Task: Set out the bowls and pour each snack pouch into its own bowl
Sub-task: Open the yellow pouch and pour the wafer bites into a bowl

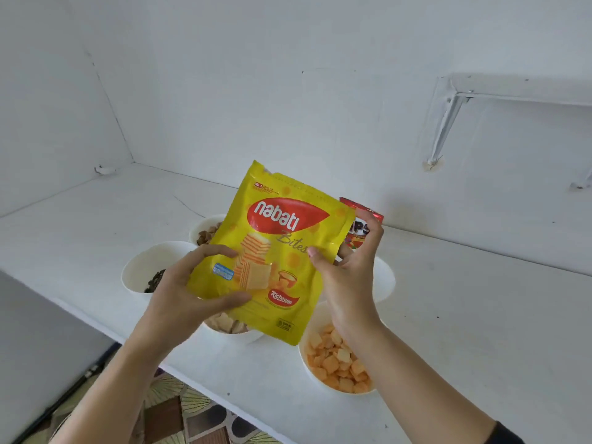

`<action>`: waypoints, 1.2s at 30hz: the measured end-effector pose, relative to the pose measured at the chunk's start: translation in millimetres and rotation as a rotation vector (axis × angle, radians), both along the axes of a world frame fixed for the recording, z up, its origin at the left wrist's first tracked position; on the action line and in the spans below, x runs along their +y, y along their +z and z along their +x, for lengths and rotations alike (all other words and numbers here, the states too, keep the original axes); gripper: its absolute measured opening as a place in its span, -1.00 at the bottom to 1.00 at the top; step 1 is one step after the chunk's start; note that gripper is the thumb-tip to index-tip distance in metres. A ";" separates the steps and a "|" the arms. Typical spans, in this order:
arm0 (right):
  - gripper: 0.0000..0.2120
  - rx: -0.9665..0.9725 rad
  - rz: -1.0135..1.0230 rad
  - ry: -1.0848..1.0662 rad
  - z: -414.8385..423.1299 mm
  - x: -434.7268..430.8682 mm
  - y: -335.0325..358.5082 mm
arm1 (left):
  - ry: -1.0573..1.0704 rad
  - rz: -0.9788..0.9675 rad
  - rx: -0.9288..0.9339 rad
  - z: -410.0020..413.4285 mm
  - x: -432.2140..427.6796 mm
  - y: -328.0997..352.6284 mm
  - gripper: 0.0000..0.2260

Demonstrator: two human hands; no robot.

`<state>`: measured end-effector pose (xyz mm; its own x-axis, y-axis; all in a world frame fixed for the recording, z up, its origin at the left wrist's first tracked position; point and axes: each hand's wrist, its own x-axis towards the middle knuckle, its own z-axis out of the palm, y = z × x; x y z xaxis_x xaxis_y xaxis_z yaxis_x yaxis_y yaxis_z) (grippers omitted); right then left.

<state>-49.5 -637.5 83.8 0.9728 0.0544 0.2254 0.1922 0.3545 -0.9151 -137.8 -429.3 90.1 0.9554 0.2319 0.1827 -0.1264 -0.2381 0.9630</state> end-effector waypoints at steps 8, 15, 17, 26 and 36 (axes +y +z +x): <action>-0.54 0.021 -0.144 0.288 -0.9 75.3 -0.1 | -0.021 0.347 0.173 -36.7 66.8 22.4 -0.06; -0.45 -0.208 -0.309 0.511 -10.8 183.4 4.2 | 0.246 0.081 0.007 -77.8 142.6 25.8 -0.55; -0.45 -0.224 -0.297 0.600 -20.8 221.2 5.1 | 0.308 0.027 -0.009 -93.7 171.6 28.1 -0.63; -0.52 -0.346 -0.368 0.657 -72.8 413.8 0.9 | 0.700 0.067 -0.117 -161.6 322.5 17.7 -0.75; -0.66 -0.285 -0.328 0.674 -100.3 588.5 -35.7 | 0.937 0.066 0.025 -211.1 463.0 -17.7 -0.78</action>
